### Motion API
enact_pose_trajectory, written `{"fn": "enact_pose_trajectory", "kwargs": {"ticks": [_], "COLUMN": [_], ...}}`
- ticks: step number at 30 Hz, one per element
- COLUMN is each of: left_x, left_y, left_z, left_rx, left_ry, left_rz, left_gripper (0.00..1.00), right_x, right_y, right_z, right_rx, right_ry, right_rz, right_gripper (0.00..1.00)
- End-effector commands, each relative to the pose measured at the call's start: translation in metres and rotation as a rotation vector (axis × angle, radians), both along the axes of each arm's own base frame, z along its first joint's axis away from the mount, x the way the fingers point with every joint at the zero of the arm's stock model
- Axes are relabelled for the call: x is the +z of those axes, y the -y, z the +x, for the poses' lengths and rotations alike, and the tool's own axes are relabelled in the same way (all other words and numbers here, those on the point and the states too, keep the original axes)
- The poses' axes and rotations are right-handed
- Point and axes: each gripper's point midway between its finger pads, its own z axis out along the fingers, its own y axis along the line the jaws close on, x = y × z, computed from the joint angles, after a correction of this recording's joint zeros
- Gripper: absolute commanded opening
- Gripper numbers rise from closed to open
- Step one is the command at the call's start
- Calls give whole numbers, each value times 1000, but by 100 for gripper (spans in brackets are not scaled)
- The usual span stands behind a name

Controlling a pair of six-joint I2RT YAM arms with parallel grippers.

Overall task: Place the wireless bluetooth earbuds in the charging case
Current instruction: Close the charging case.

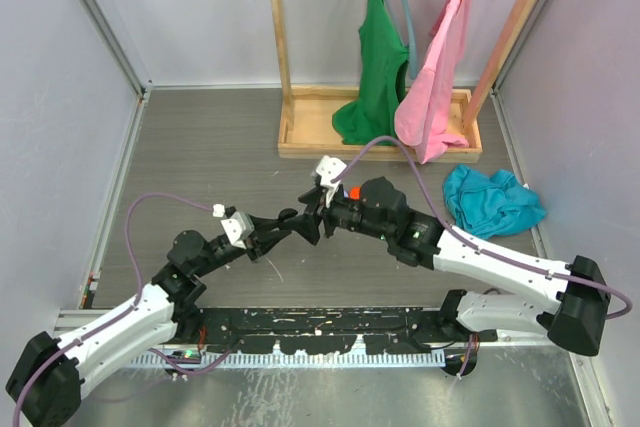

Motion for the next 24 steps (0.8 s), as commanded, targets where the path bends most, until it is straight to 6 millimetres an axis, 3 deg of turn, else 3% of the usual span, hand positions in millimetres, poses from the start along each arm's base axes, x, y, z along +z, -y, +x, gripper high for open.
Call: {"fn": "enact_pose_trajectory", "kwargs": {"ticks": [1,9,18,24], "left_x": [35,33,34,33], "left_y": [9,20,24,24], "left_z": [-7,-21,-27,-24], "left_rx": [-67,-183,-231,-214], "left_ry": [87,87,82,72], "left_rz": [-59,-42,-39,-40], "left_gripper": [0,0,0,0], "right_x": [27,21,-19,-28], "right_y": [11,11,-4,-4], "right_z": [0,3,-2,-18], "right_rx": [118,298,422,525], "right_ry": [20,-39,-148,-191], "right_rz": [-20,-92,-176,-186], "right_gripper": [67,75,77,74]}}
